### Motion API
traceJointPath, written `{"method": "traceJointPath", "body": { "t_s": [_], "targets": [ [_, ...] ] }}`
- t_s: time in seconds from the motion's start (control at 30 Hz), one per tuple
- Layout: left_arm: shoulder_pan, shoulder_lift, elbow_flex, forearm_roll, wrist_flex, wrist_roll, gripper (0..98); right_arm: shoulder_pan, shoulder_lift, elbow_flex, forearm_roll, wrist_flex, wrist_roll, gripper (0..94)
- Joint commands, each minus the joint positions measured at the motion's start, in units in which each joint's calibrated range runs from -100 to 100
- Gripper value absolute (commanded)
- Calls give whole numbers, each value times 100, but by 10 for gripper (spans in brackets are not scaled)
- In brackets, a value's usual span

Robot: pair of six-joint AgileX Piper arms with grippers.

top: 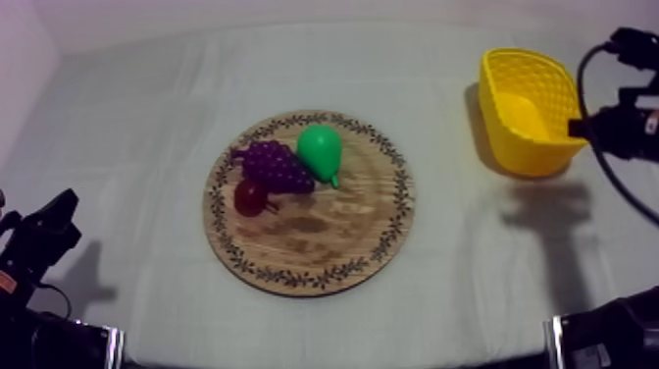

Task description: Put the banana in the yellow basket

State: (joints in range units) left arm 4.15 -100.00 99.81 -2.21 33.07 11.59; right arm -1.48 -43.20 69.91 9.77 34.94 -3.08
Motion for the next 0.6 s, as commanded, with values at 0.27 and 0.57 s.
{"method": "traceJointPath", "body": {
  "t_s": [0.27, 0.57],
  "targets": [
    [1, 0, -3, 4, -1, -1, 1, 297, -3066, 2152, -868, -210, 335, 4],
    [1, 0, -3, 4, -1, 0, 1, 599, -4876, 2810, -1172, 631, 429, 15]
  ]
}}
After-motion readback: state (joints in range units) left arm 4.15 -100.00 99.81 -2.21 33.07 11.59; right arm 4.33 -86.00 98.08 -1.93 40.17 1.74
